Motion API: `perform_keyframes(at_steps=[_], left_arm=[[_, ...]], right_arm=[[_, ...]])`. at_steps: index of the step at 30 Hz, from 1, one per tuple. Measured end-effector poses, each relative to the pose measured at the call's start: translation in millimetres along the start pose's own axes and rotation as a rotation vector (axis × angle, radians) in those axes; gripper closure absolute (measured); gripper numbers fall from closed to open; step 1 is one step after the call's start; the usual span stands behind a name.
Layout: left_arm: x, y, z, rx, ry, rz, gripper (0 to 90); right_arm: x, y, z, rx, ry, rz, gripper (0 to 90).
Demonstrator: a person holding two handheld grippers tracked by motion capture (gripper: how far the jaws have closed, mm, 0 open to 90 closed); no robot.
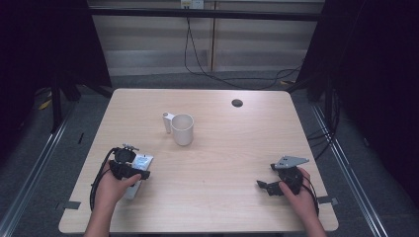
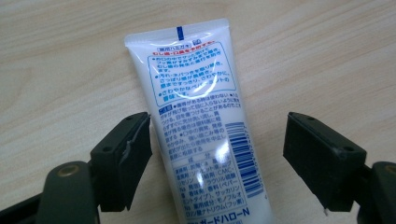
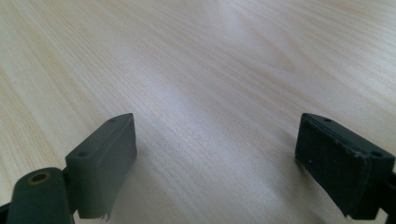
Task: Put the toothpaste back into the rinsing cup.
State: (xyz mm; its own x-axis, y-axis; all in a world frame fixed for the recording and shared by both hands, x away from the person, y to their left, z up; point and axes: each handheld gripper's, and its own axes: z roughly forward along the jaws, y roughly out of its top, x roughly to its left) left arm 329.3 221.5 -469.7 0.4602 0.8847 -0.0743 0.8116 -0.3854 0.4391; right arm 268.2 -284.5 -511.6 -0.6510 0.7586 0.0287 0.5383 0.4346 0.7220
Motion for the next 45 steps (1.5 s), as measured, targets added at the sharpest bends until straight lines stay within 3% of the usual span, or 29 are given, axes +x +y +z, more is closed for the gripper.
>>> perform_keyframes(at_steps=[22,30,35,45], left_arm=[[3.9,10.6,8.8,0.001,0.013,0.003,26.3],[7.7,14.2,13.4,0.005,0.017,-0.024,28.7],[9.6,15.9,15.5,0.007,0.022,-0.061,31.7],[8.5,19.6,17.2,0.024,0.045,-0.086,35.3]], right_arm=[[0.1,0.0,0.0,0.0,0.0,0.001,12.2],[0.1,0.0,0.0,0.0,0.0,0.0,12.3],[0.1,0.0,0.1,0.0,0.0,0.0,12.2],[0.1,0.0,0.1,0.0,0.0,0.0,12.2]])
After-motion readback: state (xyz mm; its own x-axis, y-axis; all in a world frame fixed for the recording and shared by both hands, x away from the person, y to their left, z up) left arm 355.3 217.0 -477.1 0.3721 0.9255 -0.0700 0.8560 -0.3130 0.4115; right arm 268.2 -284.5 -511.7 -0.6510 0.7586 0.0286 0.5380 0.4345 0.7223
